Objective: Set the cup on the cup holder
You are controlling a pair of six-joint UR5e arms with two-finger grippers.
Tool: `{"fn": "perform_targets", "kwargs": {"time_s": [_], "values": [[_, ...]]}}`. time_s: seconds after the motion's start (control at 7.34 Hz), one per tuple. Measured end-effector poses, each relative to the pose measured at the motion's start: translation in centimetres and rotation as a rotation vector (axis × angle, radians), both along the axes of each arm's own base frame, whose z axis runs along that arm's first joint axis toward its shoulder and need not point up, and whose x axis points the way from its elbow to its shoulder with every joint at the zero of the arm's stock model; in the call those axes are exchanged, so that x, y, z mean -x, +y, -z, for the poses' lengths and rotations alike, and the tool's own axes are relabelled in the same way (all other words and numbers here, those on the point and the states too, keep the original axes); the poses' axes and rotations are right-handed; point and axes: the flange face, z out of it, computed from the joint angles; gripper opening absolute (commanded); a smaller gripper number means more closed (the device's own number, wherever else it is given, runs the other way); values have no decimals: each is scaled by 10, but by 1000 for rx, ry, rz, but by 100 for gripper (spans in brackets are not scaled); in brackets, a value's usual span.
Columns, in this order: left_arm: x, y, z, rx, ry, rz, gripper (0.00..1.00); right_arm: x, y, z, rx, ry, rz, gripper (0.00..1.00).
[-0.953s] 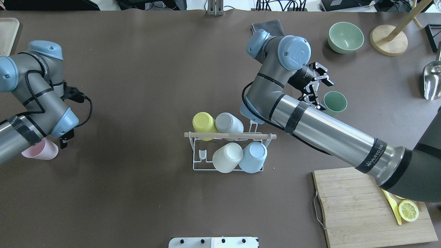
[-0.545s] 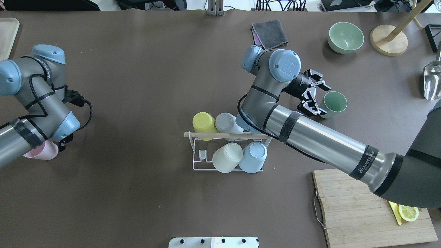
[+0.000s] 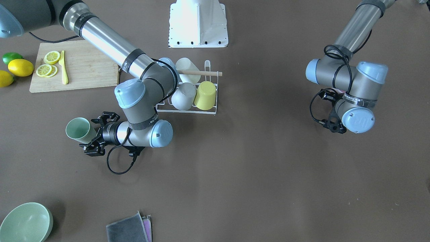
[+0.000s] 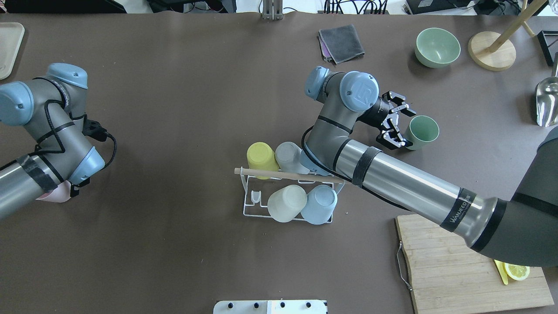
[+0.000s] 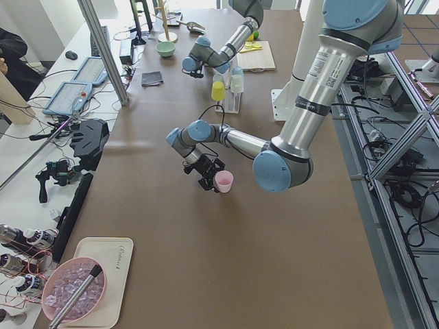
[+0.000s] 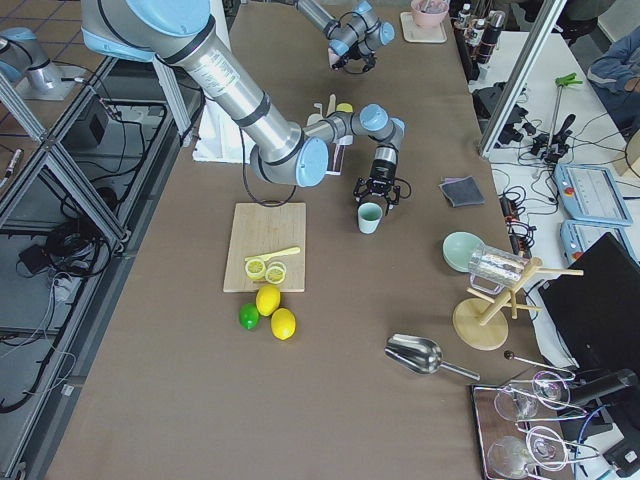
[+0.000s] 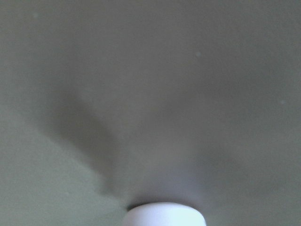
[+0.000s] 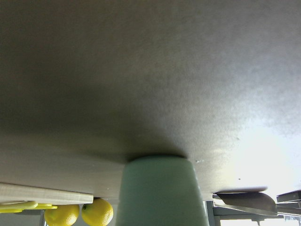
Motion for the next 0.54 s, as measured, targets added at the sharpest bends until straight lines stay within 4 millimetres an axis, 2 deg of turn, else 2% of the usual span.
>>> {"fn": "perform_targets", "kwargs": {"time_s": [0.27,0.54], "values": [[-3,3,-2,-1,-18,-15,99,-2,-2,-3,-1,1,6,100],[-3,4,-6,-3,-29,-24,99,-12,-11,2,4,-10,6,100]]}}
